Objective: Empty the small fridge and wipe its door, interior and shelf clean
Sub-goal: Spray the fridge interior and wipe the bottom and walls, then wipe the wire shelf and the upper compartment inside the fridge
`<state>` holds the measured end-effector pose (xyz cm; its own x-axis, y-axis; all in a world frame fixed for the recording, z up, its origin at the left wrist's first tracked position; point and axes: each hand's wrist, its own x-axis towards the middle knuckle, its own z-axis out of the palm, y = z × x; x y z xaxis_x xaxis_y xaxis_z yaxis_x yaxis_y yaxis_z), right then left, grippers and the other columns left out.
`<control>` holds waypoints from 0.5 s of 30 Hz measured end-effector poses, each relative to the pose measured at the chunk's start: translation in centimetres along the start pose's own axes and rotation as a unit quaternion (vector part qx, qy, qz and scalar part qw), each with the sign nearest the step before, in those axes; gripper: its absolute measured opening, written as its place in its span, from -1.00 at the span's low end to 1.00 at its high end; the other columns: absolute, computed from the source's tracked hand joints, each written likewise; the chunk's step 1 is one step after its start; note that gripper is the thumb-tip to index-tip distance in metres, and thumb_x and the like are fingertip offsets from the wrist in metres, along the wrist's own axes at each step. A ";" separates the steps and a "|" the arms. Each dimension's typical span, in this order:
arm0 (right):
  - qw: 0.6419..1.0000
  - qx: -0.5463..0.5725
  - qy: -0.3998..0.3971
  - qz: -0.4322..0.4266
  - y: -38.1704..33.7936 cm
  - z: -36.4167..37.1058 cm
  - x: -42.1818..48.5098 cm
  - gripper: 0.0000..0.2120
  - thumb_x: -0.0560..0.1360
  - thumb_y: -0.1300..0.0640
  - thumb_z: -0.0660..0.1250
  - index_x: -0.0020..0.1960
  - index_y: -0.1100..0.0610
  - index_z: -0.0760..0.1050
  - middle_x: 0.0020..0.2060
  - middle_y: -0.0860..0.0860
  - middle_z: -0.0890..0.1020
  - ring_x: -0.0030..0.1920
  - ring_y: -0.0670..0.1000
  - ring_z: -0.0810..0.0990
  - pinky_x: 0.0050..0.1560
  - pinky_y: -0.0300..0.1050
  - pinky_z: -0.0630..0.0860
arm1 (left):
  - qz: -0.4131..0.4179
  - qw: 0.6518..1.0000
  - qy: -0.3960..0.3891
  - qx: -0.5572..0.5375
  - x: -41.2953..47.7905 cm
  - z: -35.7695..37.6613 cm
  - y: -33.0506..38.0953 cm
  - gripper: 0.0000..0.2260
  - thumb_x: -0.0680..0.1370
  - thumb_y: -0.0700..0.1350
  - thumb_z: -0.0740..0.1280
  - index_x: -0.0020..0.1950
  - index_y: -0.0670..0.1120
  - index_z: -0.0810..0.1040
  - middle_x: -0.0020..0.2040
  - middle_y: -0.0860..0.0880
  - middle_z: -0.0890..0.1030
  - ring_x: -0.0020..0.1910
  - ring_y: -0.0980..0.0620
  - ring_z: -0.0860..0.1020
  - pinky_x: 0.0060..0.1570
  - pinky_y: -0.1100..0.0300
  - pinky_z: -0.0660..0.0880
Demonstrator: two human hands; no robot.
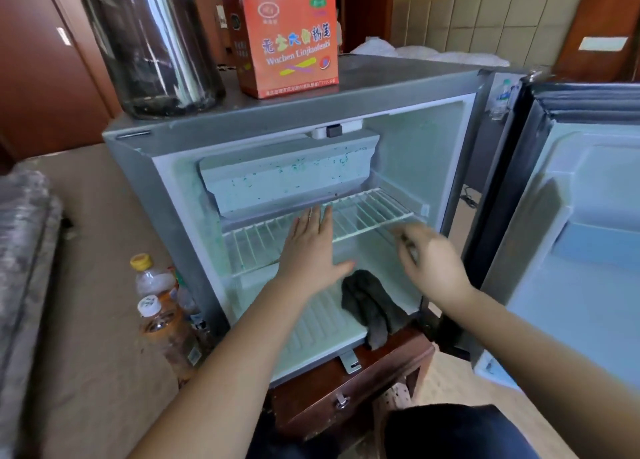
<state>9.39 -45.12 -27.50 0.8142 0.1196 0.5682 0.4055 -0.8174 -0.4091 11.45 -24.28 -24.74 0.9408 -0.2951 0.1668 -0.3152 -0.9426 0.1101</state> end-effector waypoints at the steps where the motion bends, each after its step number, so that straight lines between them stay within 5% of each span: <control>1: 1.000 -0.005 0.008 0.000 -0.5 -1.0 1.5 -0.70 0.50 0.37 0.24 0.20 0.22 0.53 0.02 0.16 0.62 -0.06 0.20 0.62 -0.09 0.00 0.56 | -0.007 1.000 -0.020 0.008 1.3 0.0 0.3 -0.07 0.50 0.33 0.25 0.59 -0.10 -0.21 0.59 -0.18 -0.13 0.58 -0.12 -0.12 0.53 -0.04 -0.16; 7: 0.994 -0.074 -0.084 -0.010 -1.6 -2.4 11.7 -0.37 0.50 0.37 0.15 0.54 0.21 0.10 0.53 0.14 0.13 0.44 0.17 0.29 0.34 -0.05 0.31 | -0.058 0.992 -0.105 0.040 6.6 0.1 0.8 0.05 0.35 0.51 0.23 0.59 0.01 -0.21 0.59 -0.20 -0.02 0.56 -0.22 0.00 0.49 -0.20 -0.06; 11: 0.974 -0.144 -0.177 -0.003 -0.3 -0.6 15.4 -0.30 0.55 0.33 0.12 0.56 0.21 -0.18 0.56 0.11 -0.15 0.55 0.06 -0.07 0.47 -0.18 -0.01 | -0.066 0.989 -0.131 0.030 7.7 0.0 0.4 0.04 0.34 0.53 0.20 0.60 0.03 -0.16 0.58 -0.13 0.04 0.52 -0.22 0.08 0.46 -0.13 0.07; 15: 0.969 -0.164 -0.185 -0.013 0.2 0.2 16.8 -0.26 0.52 0.31 0.17 0.56 0.22 -0.17 0.56 0.11 -0.12 0.55 0.04 -0.11 0.48 -0.17 -0.04 | -0.058 0.992 -0.105 0.032 7.5 0.0 0.3 -0.04 0.38 0.43 0.27 0.60 0.03 -0.09 0.53 -0.12 0.17 0.45 -0.20 0.18 0.36 -0.05 0.16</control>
<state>23.20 -43.15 -18.12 0.9228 0.2874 0.2565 0.3243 -0.9389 -0.1149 18.45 -26.77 -23.46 0.9777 -0.2038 -0.0512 -0.2011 -0.9781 0.0531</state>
